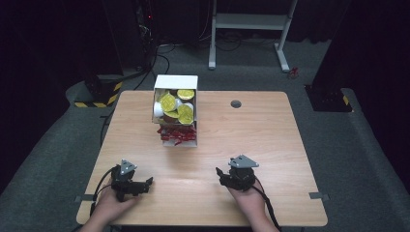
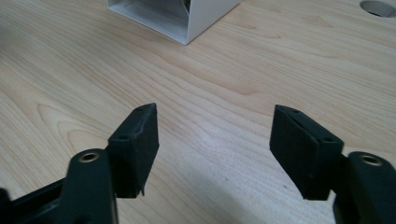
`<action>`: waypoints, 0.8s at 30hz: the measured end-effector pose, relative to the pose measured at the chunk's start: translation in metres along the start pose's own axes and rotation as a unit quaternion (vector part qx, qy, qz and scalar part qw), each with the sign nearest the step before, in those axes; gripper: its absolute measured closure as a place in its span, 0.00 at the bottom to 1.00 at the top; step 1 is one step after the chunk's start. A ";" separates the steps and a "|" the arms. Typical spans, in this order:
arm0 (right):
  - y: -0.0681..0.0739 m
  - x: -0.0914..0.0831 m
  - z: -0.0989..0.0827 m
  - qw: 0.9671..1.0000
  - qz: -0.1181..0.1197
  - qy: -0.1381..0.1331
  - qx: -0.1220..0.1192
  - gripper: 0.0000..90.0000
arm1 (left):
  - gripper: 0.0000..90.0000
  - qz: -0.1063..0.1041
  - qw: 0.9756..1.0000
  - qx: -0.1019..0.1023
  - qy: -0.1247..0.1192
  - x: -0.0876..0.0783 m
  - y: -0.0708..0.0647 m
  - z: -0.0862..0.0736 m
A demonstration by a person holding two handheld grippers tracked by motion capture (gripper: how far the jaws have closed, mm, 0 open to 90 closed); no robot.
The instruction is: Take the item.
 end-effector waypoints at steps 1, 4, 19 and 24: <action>0.001 0.002 0.002 1.000 0.001 0.002 0.000 0.38 | 0.01 0.000 1.000 0.000 0.000 0.000 0.000 0.000; 0.005 0.005 0.009 1.000 0.009 -0.003 0.000 0.40 | 0.01 0.000 1.000 0.000 0.000 0.000 0.000 0.000; 0.014 0.024 0.024 1.000 0.015 -0.016 -0.008 0.49 | 0.01 0.000 1.000 0.000 0.000 0.000 0.000 0.000; 0.015 0.028 0.027 1.000 0.015 -0.017 -0.005 0.50 | 0.01 0.000 1.000 0.000 0.000 0.000 0.000 0.000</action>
Point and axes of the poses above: each handheld gripper's, and its own axes: x roughly forward along the jaws, z roughly out of its top, y roughly to its left, the point moved 7 cm from there along x, roughly forward along the jaws, and after that the axes turned 14 degrees about -y, right-handed, at the moved point
